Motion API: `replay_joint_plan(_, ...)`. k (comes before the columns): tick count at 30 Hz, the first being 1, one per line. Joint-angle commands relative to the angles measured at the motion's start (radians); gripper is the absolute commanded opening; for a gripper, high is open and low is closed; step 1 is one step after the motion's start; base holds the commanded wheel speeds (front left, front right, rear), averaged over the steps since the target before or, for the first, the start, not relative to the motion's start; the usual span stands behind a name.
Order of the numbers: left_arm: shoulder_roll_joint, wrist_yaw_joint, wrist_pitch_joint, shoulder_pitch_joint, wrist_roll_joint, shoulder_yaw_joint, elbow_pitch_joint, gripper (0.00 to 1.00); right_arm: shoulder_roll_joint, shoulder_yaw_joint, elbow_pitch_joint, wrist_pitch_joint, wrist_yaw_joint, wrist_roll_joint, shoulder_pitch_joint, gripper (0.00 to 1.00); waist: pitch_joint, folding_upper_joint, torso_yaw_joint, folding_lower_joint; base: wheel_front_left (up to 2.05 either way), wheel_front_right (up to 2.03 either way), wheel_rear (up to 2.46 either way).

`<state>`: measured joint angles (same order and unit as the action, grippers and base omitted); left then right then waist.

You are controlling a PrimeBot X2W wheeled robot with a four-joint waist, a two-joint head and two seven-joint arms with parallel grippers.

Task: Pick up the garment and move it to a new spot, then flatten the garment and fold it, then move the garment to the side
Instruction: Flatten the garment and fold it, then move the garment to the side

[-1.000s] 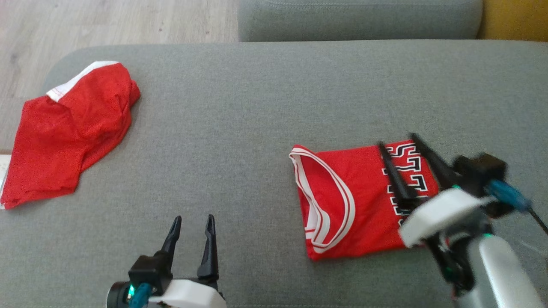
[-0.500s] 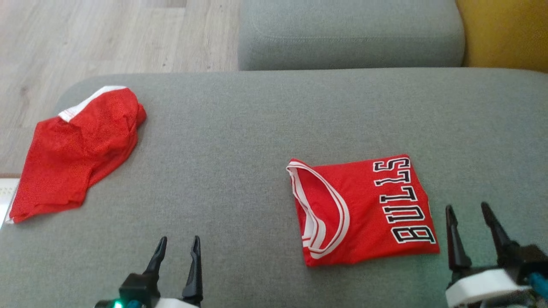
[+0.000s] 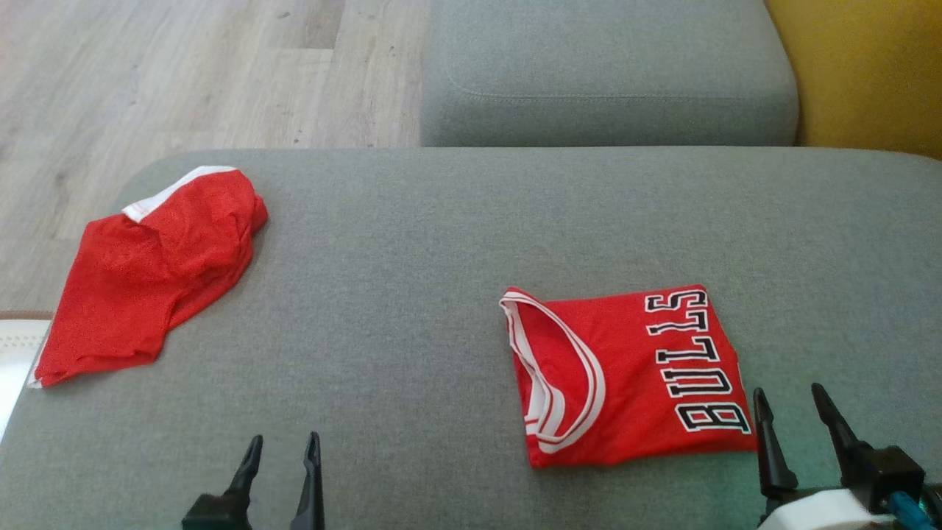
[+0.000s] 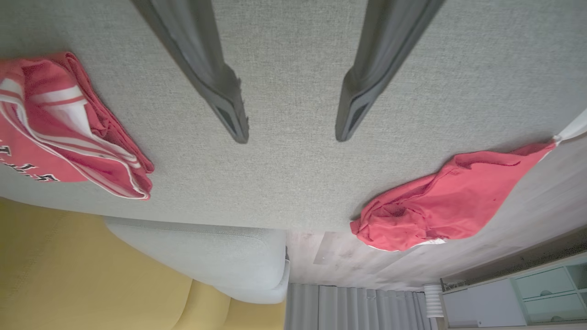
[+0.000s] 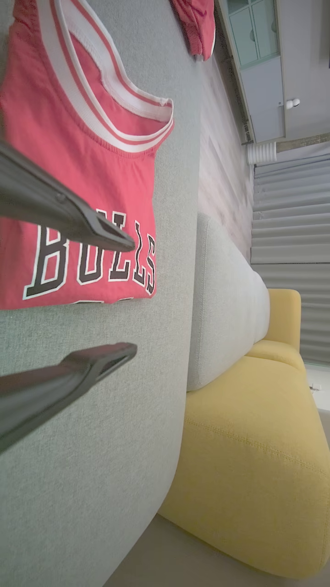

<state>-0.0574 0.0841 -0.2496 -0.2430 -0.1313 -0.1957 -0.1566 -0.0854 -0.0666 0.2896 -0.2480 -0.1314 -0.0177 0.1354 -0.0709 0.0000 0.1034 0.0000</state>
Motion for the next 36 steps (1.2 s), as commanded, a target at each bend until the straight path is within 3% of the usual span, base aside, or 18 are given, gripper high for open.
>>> replay_joint_plan(1, 0.007, -0.003, -0.012, 0.041, 0.011, 0.039, 0.033, 1.0, -0.011, 0.022, -0.027, -0.013, 0.001, 0.001, -0.025, 1.0, -0.003, 0.0, 0.005, 0.0, 0.0, 0.0, 0.0)
replay_joint_plan(17, 0.007, -0.011, -0.012, 0.047, 0.018, 0.048, 0.033, 1.0, 0.015, 0.039, 0.005, -0.004, 0.001, -0.05, -0.051, 1.0, 0.006, 0.0, -0.021, 0.0, 0.0, 0.0, 0.0)
replay_joint_plan(21, 0.007, -0.012, -0.012, 0.057, 0.018, 0.038, 0.03, 1.0, -0.026, 0.076, -0.004, 0.118, 0.001, -0.141, -0.146, 1.0, 0.021, 0.0, -0.027, 0.0, 0.0, 0.0, 0.0)
replay_joint_plan(28, 0.007, -0.019, -0.012, 0.092, 0.023, -0.004, 0.019, 1.0, -0.129, 0.105, 0.086, 0.506, 0.001, -0.327, -0.316, 1.0, 0.074, 0.0, -0.01, 0.0, 0.0, 0.0, 0.0)
replay_joint_plan(36, 0.007, -0.022, -0.012, 0.135, 0.028, -0.04, 0.008, 1.0, -0.181, 0.184, 0.232, 0.606, 0.001, -0.381, -0.426, 1.0, 0.134, 0.0, 0.019, 0.0, 0.0, 0.0, 0.0)
